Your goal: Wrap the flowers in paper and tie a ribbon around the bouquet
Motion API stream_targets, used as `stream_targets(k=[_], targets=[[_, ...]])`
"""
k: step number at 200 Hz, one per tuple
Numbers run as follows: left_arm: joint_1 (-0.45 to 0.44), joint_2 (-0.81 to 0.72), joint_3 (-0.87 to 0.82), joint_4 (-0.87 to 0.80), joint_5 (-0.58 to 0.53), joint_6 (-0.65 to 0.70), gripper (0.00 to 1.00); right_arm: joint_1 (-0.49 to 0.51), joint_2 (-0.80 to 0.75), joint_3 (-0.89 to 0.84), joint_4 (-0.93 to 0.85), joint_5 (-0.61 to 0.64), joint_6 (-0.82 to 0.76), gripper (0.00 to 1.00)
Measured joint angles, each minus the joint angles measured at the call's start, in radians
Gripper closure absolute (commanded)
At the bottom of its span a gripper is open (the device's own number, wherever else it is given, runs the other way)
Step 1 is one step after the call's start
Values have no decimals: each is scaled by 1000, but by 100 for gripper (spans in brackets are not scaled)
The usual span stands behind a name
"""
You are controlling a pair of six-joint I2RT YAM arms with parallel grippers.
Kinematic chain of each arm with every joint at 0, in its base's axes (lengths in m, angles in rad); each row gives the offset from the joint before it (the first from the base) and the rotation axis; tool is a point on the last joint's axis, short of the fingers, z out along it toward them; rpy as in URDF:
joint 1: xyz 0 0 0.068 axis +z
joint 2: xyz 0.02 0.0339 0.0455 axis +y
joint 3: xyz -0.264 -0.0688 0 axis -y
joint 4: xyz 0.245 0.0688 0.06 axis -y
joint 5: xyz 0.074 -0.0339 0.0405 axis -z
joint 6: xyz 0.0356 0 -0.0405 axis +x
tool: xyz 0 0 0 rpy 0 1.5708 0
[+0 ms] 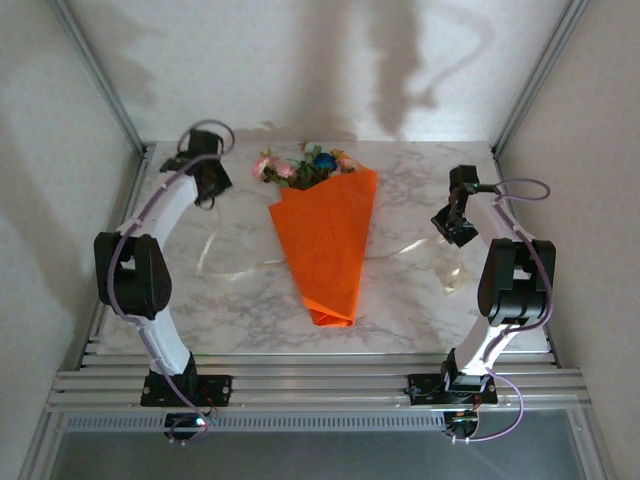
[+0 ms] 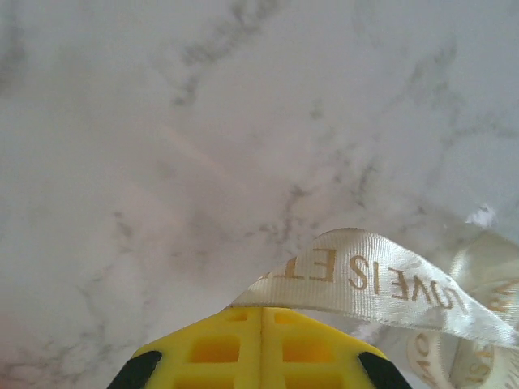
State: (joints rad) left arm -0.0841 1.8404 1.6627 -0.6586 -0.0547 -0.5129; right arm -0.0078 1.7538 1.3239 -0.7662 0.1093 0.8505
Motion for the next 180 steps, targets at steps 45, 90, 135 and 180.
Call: stream_targets(k=[45,90,135,180], targets=[[24,152,529,-35,41,-50,100,0,0,115,16,-7,-42,100],[17,184,645,-3,235,-94,100,19,-18,103,41,-54,-82,100],[-194,135,501,23,374,-113,100,51,-113,2,44,-84,-112,100],[-339,-88,175,36,386,-185,100,57,-152,-40,44,-96,-132,100]])
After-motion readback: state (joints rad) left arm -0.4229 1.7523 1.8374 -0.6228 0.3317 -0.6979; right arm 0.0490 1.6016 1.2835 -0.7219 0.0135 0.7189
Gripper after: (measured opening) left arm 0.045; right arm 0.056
